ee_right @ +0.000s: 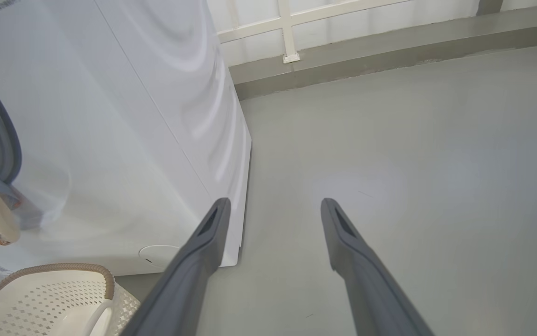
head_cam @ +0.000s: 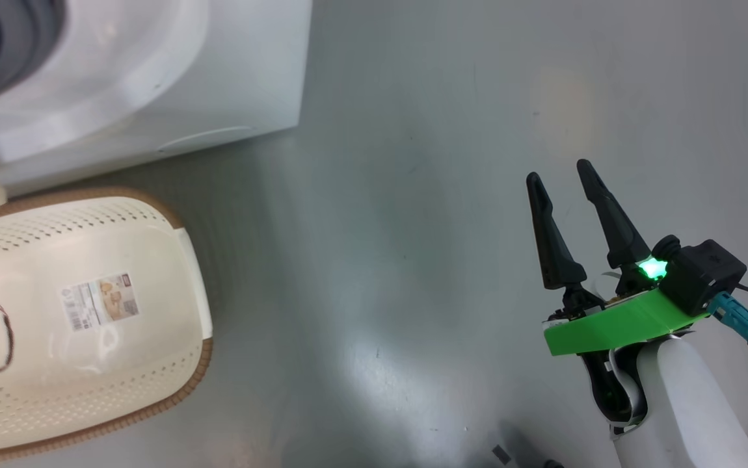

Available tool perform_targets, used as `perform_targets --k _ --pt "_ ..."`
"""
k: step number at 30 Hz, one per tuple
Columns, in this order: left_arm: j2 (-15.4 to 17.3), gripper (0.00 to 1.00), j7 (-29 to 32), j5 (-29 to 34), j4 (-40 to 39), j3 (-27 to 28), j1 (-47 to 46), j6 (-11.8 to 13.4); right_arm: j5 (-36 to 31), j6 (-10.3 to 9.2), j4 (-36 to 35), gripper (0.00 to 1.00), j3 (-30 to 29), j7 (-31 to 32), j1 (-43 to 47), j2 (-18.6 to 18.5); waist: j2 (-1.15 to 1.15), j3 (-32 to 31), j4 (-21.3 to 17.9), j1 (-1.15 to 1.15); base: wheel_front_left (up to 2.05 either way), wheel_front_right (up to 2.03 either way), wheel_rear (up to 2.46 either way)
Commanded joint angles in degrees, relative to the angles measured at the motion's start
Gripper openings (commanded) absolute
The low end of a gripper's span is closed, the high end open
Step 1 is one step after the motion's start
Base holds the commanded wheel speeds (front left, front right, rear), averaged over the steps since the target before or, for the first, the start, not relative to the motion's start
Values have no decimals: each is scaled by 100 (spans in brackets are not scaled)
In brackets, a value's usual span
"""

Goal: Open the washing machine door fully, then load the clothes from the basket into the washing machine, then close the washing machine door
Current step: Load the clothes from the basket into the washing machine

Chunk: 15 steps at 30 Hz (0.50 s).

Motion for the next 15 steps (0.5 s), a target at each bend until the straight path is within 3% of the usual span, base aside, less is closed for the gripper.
perform_targets --k 1,15 --pt "402 0 159 -113 -1 -8 -284 -18 56 51 -127 100 110 -27 33 12 0 210 -131 0 0 0 0" --pt "1017 0 1383 -890 561 -895 -1759 -18 369 51 -146 100 349 -27 -223 12 0 804 -280 0 0 0 0"
